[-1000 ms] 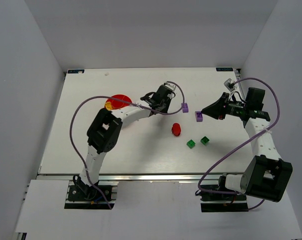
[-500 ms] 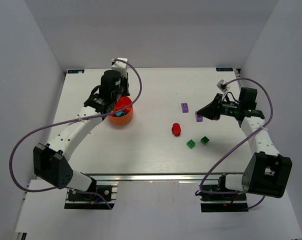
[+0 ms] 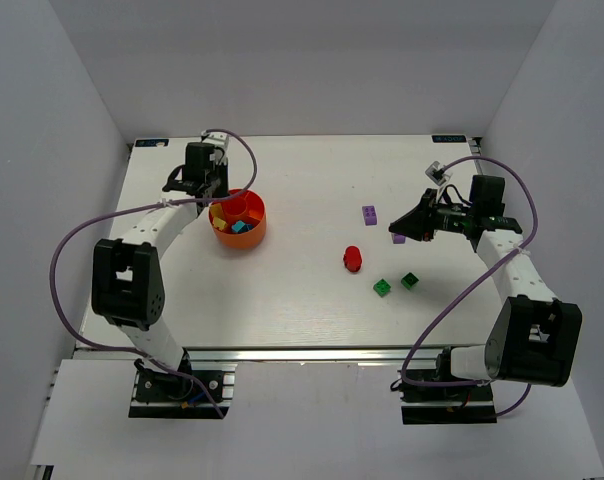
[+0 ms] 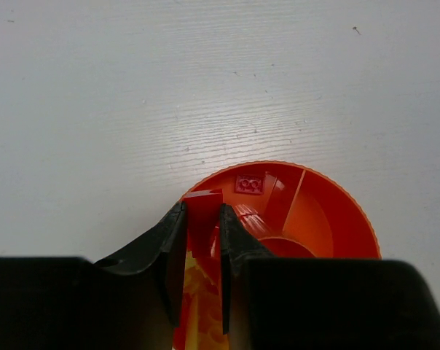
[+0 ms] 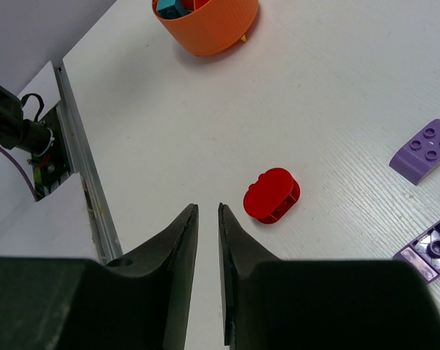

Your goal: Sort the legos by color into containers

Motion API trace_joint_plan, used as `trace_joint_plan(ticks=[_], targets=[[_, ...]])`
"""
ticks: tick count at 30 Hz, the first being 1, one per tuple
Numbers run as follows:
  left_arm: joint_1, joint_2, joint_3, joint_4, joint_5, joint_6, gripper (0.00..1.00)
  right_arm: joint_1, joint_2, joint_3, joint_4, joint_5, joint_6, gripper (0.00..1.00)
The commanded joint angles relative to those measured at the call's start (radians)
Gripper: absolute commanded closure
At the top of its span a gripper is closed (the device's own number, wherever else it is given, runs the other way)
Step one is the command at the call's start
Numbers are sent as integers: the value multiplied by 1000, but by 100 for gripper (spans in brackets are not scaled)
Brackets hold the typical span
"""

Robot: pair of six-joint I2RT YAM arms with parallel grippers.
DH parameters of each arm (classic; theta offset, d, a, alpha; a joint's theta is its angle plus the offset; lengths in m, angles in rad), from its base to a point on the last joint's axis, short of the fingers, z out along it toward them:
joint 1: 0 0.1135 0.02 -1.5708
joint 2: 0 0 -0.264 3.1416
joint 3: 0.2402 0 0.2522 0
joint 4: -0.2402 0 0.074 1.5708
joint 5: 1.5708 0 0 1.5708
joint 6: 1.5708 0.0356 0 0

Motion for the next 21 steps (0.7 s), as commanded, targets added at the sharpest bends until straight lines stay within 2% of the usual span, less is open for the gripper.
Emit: trace_joint_plan(ticks=[1,8,13,21], targets=[[10,-6,74,19,106,14,95,5,12,-5,10,-5,-29,77],[30,-3,41,22,179,32,89,8,24,-2,-1,-5,-37,77],[39,0,17,22,191,46,78,8,23,-2,1,-6,-35,76],[39,20,30,15,205,43,69,10,20,-2,1,-8,-37,76]])
